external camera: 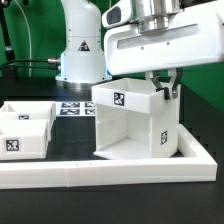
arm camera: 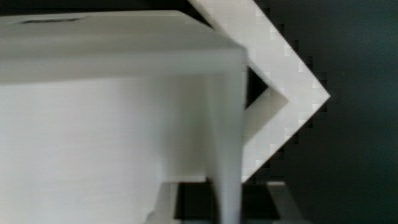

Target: Assemble drawer

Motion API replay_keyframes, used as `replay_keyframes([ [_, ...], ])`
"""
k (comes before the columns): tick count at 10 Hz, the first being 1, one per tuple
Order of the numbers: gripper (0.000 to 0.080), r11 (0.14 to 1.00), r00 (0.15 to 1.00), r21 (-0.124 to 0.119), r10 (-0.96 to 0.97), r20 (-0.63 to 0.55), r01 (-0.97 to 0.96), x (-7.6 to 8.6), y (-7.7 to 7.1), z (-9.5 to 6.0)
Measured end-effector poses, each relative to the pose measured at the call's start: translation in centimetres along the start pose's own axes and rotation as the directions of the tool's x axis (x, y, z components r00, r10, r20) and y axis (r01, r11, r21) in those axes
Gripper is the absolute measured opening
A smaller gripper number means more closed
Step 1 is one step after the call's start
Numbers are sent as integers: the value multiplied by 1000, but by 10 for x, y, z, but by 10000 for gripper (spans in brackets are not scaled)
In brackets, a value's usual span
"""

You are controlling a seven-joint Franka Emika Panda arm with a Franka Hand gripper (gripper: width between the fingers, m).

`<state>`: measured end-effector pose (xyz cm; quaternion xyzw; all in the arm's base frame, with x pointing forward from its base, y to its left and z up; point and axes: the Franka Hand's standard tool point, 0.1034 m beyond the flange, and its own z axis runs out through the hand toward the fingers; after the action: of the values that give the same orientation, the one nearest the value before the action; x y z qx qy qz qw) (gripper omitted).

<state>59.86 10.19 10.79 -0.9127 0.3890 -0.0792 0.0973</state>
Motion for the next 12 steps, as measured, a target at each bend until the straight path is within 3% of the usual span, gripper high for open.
replay_keyframes([
  [2, 51, 985, 985, 13, 174, 9, -174, 0, -2, -1],
  [5, 52, 892, 893, 14, 451, 7, -451, 6, -1, -1],
  [12, 52, 816, 816, 14, 578, 21, -578, 8, -2, 2],
])
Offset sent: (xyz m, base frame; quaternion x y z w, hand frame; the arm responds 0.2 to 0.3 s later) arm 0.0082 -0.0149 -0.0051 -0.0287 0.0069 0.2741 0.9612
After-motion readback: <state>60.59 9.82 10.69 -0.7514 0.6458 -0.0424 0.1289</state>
